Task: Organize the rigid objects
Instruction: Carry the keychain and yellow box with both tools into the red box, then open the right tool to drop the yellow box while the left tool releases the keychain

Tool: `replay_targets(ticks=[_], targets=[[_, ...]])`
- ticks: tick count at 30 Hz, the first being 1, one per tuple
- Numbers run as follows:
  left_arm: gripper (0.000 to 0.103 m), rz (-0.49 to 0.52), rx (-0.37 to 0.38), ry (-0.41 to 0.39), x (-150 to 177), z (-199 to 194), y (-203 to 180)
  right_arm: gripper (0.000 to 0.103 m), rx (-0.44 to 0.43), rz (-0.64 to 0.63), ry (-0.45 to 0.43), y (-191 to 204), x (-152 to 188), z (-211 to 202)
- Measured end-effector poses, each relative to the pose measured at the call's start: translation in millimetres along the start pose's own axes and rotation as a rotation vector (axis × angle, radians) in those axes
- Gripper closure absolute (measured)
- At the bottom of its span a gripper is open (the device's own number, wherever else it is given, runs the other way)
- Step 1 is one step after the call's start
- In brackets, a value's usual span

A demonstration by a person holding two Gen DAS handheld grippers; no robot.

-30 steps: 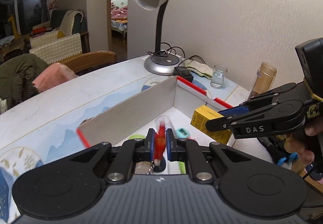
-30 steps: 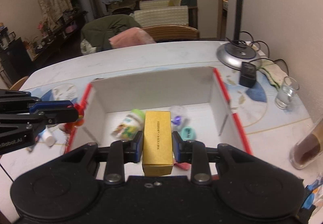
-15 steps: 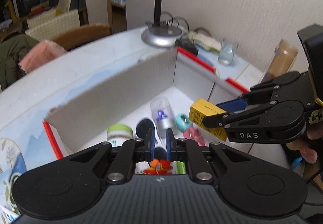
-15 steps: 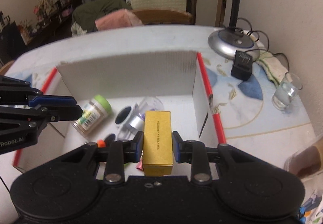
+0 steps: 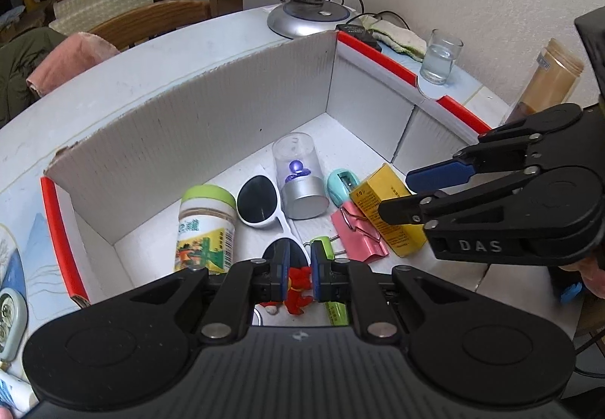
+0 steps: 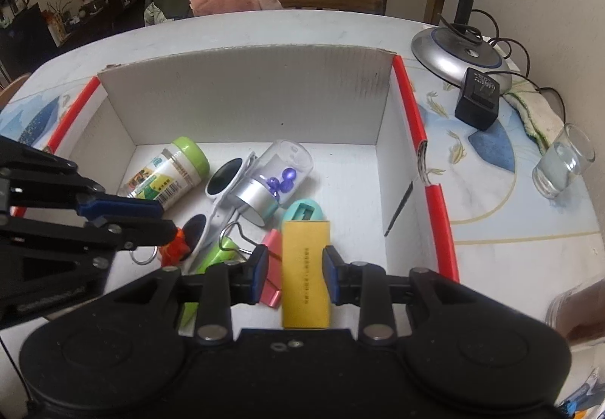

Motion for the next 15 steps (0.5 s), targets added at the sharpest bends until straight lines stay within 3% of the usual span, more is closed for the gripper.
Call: replay_targets(ticks=[15], targets=[[0.092, -0.073, -0.009, -0.054, 6, -22, 0, 0.07, -0.073, -0.02, -0.022, 11, 6, -30]])
Point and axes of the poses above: each gripper's, at about its wrist camera, not at the fingertips, and z roughly the way its jaws point, y to its left, x to its underside, the point moved 5 cm from there along z, roughly the way its jaws point, and after that the axes turned 12 degrees about z, right-handed, at the moved point
